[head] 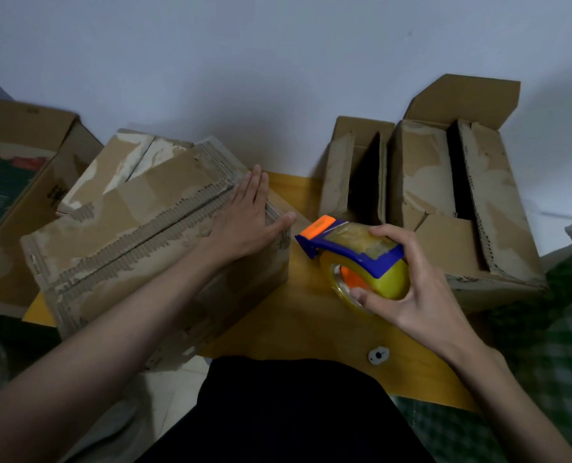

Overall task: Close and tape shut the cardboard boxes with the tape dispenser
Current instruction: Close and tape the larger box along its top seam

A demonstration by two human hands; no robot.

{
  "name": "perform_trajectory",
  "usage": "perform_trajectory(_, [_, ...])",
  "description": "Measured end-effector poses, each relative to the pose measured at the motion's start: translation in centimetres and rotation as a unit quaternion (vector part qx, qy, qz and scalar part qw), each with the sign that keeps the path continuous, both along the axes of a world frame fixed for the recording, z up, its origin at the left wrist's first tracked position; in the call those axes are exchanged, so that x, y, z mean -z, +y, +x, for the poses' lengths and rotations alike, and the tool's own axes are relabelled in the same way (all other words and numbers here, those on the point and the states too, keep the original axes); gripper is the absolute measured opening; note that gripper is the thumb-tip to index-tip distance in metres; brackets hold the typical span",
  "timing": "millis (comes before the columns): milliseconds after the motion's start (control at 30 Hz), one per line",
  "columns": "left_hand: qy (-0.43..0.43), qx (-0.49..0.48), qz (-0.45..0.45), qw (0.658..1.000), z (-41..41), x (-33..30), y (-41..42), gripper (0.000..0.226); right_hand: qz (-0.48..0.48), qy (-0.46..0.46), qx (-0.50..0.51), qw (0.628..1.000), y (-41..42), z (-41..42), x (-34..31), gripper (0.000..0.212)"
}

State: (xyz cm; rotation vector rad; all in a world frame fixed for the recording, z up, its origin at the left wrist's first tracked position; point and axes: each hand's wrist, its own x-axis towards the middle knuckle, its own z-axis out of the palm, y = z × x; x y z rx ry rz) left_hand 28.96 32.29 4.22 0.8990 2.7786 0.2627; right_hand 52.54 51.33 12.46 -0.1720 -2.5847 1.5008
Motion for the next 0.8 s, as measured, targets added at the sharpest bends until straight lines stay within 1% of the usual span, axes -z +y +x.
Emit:
perform_trajectory(133, [-0.009, 0.001, -0.006, 1.000, -0.2, 0.0, 0.1, 0.102, -0.006, 0.012, 0.004, 1.000, 0.0, 1.2, -0.2, 0.073])
perform_trajectory(267, [-0.010, 0.003, -0.009, 1.000, 0.2, -0.2, 0.0, 0.101, 0.007, 0.016, 0.024, 1.000, 0.7, 2.8, -0.7, 0.068])
perform_trajectory(433, [-0.005, 0.005, -0.015, 1.000, 0.2, 0.0, 0.0, 0.104, 0.086, -0.015, -0.021, 0.996, 0.4, 2.9, -0.6, 0.062])
perform_trajectory(567, [0.000, 0.008, -0.014, 1.000, 0.2, -0.1, 0.0, 0.105, 0.167, -0.047, -0.038, 0.984, 0.3, 1.0, -1.3, 0.056])
perform_trajectory(700, [0.003, -0.002, -0.012, 1.000, 0.3, -0.2, -0.1, 0.103, 0.181, -0.079, -0.054, 0.979, -0.2, -2.2, -1.8, 0.054])
perform_trajectory(800, [0.000, 0.003, -0.012, 1.000, 0.3, -0.3, 0.0, 0.109, 0.199, -0.115, -0.049, 0.972, -0.5, -4.6, -2.0, 0.047])
